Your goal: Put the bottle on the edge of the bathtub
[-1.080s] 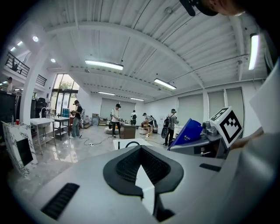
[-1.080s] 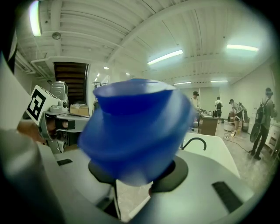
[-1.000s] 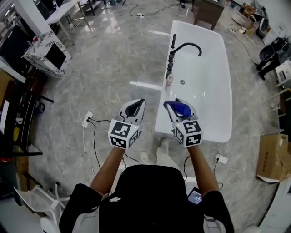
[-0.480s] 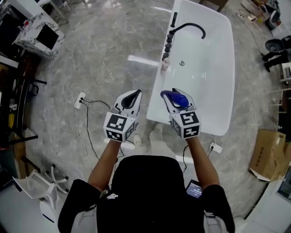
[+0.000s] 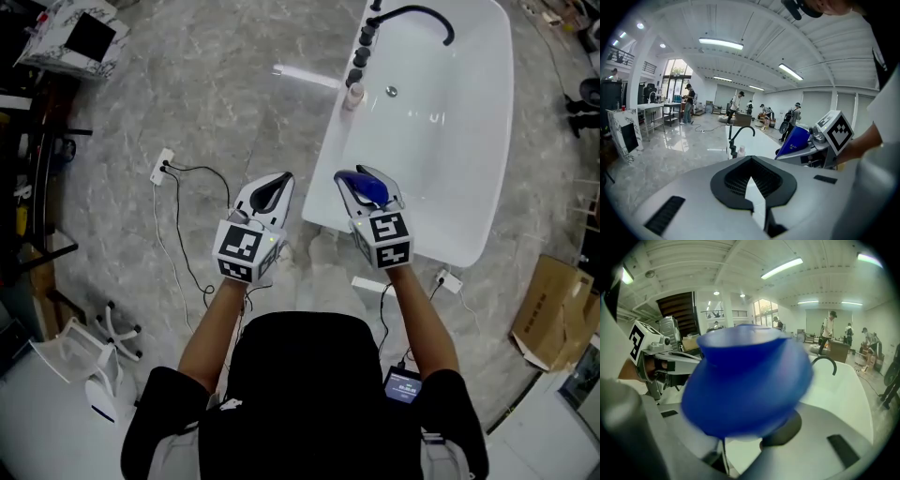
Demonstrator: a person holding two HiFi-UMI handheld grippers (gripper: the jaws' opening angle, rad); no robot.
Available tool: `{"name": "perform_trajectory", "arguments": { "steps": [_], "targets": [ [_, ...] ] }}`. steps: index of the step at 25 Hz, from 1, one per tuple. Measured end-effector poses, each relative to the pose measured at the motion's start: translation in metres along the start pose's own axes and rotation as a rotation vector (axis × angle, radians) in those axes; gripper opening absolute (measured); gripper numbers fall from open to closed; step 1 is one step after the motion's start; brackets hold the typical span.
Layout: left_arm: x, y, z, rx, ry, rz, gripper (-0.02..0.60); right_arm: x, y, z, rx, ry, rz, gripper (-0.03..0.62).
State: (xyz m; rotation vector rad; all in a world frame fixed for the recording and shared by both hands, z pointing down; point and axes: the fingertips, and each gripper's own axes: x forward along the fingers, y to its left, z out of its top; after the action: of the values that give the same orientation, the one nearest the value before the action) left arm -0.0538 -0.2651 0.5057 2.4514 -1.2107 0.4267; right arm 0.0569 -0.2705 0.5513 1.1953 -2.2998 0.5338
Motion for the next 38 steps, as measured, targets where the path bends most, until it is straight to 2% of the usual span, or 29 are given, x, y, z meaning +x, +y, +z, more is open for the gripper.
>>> {"name": "perform_trajectory", "arguments": {
  "steps": [6, 13, 20, 30, 38],
  "targets": [
    [0.019, 0.003, -0.047, -0.052, 0.064, 0.007, 0.011, 0.029, -0.012, -0.044, 0.016, 0.082, 0.025, 0.172],
    [0.031, 0.0, -0.098, -0.123, 0.085, -0.014, 0.011, 0.066, -0.014, -0.101, 0.012, 0.164, 0.039, 0.172],
    [0.046, 0.008, -0.13, -0.129, 0.123, -0.002, 0.011, 0.103, -0.015, -0.138, -0.005, 0.213, 0.062, 0.172],
    [0.048, 0.021, -0.165, -0.157, 0.156, 0.034, 0.011, 0.157, -0.023, -0.167, -0.071, 0.241, 0.068, 0.172],
    [0.053, 0.024, -0.176, -0.178, 0.165, 0.047, 0.011, 0.178, -0.025, -0.165, -0.122, 0.236, 0.066, 0.172]
  ]
}}
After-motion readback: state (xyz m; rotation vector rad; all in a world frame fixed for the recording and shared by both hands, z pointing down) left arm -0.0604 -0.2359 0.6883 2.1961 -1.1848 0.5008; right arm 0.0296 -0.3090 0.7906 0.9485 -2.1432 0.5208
